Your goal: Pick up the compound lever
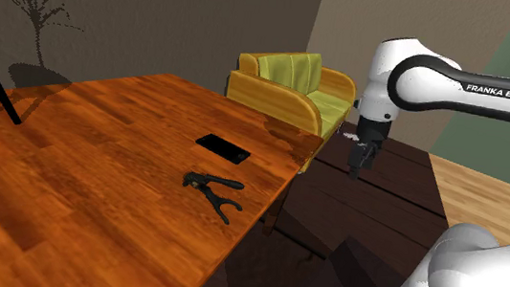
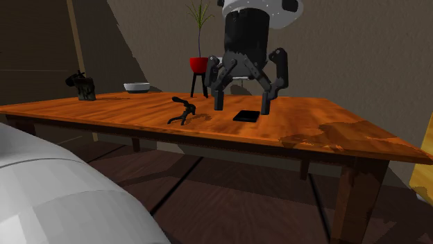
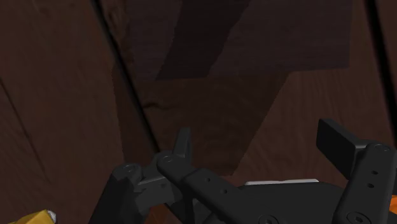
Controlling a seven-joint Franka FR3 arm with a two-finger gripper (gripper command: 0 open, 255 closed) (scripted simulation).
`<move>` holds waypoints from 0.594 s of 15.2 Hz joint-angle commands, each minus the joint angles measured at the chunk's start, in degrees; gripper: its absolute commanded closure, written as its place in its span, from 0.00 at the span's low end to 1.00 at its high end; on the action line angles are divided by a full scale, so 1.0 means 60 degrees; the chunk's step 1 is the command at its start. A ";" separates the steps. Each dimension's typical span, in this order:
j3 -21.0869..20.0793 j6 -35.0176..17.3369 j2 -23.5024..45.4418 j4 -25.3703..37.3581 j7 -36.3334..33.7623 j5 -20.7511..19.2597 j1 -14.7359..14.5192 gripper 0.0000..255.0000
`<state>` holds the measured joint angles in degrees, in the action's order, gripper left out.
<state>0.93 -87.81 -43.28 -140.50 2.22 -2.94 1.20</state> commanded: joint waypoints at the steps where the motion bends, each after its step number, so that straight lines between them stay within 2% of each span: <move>1: 0.0000 0.0000 0.0000 0.0000 0.0000 0.0000 0.0000 0.00; 9: -0.1047 -0.0725 0.2169 0.1338 -0.0964 0.1014 -0.0689 0.00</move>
<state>-4.50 -91.61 -32.09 -133.68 -2.74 2.39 -2.42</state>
